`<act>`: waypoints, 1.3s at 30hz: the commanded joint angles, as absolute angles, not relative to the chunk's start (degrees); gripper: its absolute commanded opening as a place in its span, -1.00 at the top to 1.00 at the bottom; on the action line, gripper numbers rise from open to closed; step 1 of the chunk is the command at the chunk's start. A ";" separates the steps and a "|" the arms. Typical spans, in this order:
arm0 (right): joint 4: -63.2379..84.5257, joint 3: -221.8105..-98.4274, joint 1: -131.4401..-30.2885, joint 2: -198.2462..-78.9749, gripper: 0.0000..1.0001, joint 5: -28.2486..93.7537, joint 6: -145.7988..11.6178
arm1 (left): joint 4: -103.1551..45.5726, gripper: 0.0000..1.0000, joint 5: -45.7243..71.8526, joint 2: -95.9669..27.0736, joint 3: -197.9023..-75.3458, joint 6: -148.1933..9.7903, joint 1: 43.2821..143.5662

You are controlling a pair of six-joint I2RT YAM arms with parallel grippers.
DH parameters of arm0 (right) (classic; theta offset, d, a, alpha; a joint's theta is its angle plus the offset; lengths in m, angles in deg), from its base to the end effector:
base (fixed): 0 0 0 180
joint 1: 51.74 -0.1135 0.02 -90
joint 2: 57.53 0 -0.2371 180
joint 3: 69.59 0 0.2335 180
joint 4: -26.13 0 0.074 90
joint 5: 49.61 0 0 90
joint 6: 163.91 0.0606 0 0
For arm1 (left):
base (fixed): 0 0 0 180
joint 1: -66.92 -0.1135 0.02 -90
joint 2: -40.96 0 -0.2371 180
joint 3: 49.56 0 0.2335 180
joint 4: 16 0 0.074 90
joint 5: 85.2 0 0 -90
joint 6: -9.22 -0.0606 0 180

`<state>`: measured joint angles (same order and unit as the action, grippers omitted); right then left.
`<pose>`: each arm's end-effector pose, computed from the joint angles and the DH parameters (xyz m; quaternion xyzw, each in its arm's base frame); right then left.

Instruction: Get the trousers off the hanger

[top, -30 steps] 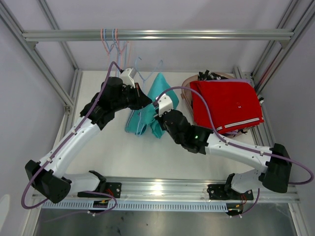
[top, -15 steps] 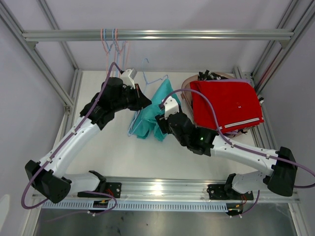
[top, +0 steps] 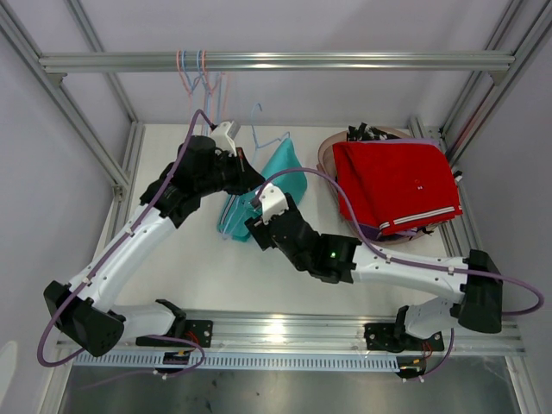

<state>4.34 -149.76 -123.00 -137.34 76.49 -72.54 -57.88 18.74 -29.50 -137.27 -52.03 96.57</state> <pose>0.1386 0.2973 0.3034 -0.3069 0.7439 0.1109 0.5832 0.2400 -0.1534 0.3508 0.0721 0.8349 -0.3507 0.4181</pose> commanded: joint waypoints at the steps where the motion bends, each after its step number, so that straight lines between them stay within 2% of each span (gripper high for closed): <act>1: 8.24 -152.77 -123.19 -140.58 -0.41 80.20 -73.11 | -53.13 0.99 19.39 -27.51 -139.95 -51.43 95.84; 7: 10.62 -154.10 -122.84 -145.77 -0.40 86.87 -73.64 | -53.22 0.99 19.31 -27.07 -140.04 -51.51 95.84; 15: 25.46 -148.83 -119.16 -146.91 -0.34 93.74 -78.64 | -53.04 0.99 19.92 -27.07 -140.04 -51.43 95.84; 28: 41.98 -140.93 -114.23 -148.85 -0.30 87.44 -79.36 | -52.87 0.99 21.15 -26.98 -139.60 -50.55 95.58; 33: 43.84 -138.28 -111.07 -148.58 -0.34 81.18 -72.07 | -52.78 0.99 21.33 -27.15 -139.52 -50.46 95.58; 39: 44.20 -138.19 -110.28 -149.29 -0.36 77.67 -70.74 | -52.87 0.99 21.59 -27.24 -139.95 -50.46 95.49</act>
